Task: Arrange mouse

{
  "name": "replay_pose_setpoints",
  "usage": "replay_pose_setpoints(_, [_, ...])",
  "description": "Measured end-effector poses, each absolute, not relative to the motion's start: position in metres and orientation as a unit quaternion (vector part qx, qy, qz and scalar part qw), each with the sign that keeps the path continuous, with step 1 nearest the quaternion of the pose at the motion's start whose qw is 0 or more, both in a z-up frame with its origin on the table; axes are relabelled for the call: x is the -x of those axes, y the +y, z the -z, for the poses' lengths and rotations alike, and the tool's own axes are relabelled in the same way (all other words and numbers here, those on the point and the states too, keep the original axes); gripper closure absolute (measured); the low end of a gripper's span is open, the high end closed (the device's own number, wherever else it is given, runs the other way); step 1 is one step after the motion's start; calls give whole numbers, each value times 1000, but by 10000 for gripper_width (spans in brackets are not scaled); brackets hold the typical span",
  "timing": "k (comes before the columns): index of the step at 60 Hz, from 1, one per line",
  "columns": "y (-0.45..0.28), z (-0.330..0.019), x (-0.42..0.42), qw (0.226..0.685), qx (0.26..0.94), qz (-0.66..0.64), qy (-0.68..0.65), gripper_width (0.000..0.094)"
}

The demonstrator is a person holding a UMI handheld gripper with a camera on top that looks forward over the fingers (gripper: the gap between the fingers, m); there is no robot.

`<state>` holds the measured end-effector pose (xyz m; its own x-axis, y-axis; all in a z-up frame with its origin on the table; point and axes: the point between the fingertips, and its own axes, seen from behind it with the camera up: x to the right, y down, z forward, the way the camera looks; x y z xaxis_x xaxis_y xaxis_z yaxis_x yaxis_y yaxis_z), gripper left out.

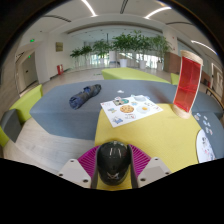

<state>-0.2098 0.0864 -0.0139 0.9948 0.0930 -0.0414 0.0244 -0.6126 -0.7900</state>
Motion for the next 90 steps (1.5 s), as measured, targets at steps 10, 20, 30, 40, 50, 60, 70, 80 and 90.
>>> replay_pose_setpoints(10, [80,-93,212,502,856,-107,-64,490])
replay_pose_setpoints(20, [87,-207,108,583,806,-38,-91,506])
replay_pose_setpoints(30, [83,-161,-39,549,835,14,-25,510])
replay_pose_setpoints(40, [59,-57,-114,478,878,20,18,509])
replay_pose_setpoints(50, [52,1,-125,434,901,12,-5,511])
replay_pose_setpoints(60, [52,15,-121,425,905,-26,3,488])
replay_pose_setpoints(70, [51,12,-129,418,908,-22,24,197])
replay_pose_setpoints(80, [24,-17,-124,421,905,-35,56,95])
replay_pose_setpoints(90, [-38,-57,-108,440,897,-14,43,96])
